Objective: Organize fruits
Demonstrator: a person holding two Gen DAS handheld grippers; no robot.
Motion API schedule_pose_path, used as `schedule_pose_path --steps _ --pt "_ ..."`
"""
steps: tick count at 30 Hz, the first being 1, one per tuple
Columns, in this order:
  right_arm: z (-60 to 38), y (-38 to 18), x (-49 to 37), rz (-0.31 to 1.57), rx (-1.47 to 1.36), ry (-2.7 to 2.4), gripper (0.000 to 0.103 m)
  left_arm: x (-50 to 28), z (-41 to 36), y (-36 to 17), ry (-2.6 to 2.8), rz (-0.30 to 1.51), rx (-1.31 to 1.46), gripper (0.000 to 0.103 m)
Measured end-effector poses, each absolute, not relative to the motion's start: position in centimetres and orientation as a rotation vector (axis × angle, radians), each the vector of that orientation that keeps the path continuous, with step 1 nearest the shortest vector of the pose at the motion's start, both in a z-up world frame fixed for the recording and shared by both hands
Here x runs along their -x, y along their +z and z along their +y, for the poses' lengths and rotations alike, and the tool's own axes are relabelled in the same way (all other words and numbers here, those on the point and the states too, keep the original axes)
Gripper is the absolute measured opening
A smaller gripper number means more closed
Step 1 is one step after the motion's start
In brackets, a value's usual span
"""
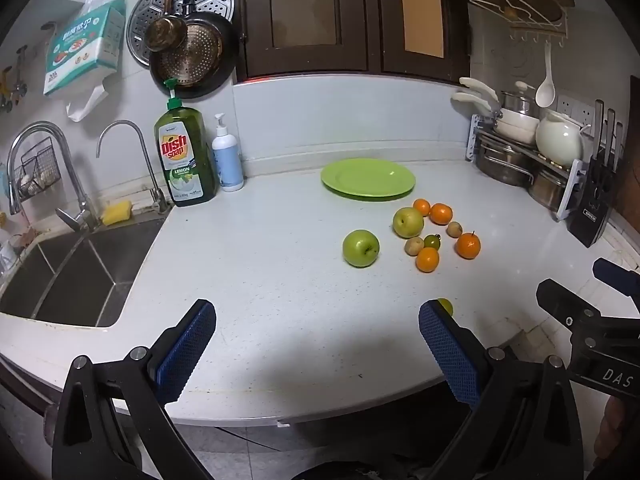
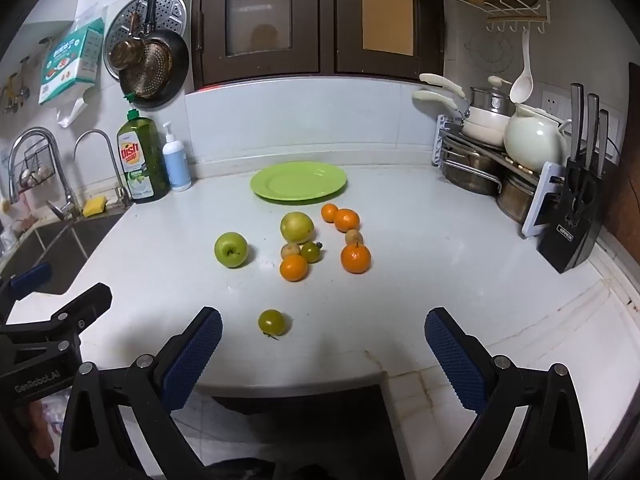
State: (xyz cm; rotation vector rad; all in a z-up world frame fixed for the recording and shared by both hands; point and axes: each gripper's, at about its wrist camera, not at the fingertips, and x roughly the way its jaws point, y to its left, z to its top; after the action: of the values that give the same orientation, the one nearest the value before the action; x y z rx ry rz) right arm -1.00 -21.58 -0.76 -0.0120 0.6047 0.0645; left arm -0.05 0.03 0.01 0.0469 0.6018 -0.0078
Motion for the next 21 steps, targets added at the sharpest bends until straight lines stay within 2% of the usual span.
schedule_pose_path --steps 21 --pt "-21.1 -0.5 1.1 0.606 0.022 0.079 0.102 0.6 0.8 0.5 -0.007 0.589 -0.034 0.103"
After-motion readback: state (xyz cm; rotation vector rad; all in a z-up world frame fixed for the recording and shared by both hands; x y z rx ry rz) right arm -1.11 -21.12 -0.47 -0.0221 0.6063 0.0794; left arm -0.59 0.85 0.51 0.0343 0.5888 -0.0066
